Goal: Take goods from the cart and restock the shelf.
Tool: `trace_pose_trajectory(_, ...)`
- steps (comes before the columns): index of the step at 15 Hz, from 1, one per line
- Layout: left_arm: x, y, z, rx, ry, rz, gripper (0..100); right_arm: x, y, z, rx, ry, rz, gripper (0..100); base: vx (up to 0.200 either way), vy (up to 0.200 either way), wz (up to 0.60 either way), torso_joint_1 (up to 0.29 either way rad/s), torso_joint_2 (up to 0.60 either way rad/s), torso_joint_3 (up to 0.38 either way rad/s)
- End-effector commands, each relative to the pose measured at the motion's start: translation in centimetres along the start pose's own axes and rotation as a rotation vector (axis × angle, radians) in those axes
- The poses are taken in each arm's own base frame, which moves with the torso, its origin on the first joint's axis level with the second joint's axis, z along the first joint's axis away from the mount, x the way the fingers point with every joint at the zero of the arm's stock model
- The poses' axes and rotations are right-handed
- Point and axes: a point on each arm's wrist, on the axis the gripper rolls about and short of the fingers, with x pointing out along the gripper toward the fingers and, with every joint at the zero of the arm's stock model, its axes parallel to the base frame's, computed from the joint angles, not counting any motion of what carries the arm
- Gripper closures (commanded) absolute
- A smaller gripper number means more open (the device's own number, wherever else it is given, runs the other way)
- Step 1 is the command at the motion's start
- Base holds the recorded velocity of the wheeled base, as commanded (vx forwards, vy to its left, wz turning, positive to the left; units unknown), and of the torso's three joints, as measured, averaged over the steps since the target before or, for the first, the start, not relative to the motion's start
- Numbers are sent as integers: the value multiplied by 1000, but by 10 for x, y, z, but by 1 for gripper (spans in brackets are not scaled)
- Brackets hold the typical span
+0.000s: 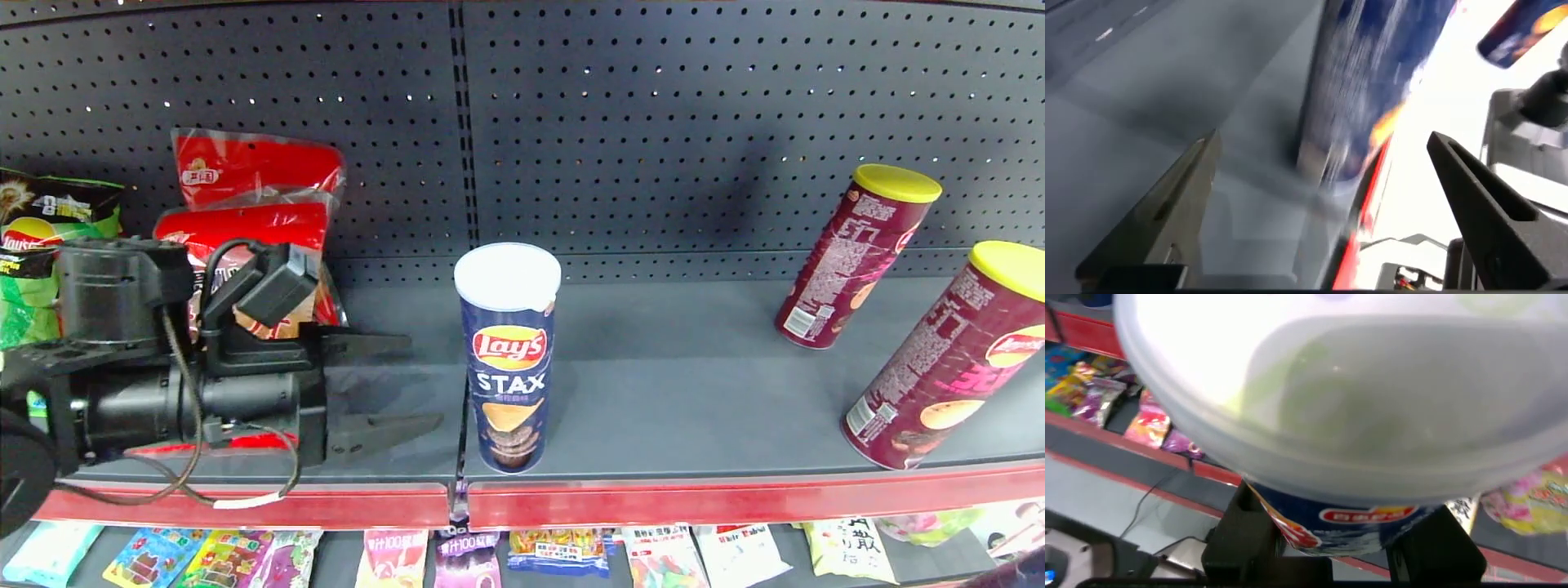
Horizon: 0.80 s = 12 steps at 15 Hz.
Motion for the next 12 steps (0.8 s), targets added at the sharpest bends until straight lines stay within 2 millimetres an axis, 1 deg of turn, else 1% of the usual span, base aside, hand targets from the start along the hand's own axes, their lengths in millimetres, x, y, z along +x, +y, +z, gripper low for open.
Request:
trace_pose_trajectory(1,-33,-17,-6,8,-22,66,0,19,-3,36,-15,67,111,100,0,0,0,0,0,0)
trace_pose_trajectory(2,-46,-32,-16,3,-20,79,0,35,-2,62,-36,93,194,100,0,0,0,0,0,0)
trace_pose_trajectory(3,-52,-41,-24,-5,-13,91,0,47,2,80,-56,105,256,100,0,0,0,0,0,0)
trace_pose_trajectory(4,-55,-46,-29,-9,-5,104,0,57,5,93,-67,109,292,100,0,0,0,0,0,0)
trace_pose_trajectory(5,-61,-55,-38,-14,4,117,0,81,14,113,-86,99,346,100,0,0,0,0,0,0)
trace_pose_trajectory(8,-73,-70,-45,-12,-7,153,0,136,39,144,-119,50,425,100,0,0,0,0,0,0)
trace_pose_trajectory(10,-79,-76,-44,-47,-31,191,0,164,50,156,-130,40,440,100,0,0,0,0,0,0)
trace_pose_trajectory(11,-82,-79,-43,-48,-45,209,0,183,55,164,-133,41,441,100,0,0,0,0,0,0)
trace_pose_trajectory(12,-84,-82,-44,-51,-45,212,0,194,58,168,-133,38,441,100,0,0,0,0,0,0)
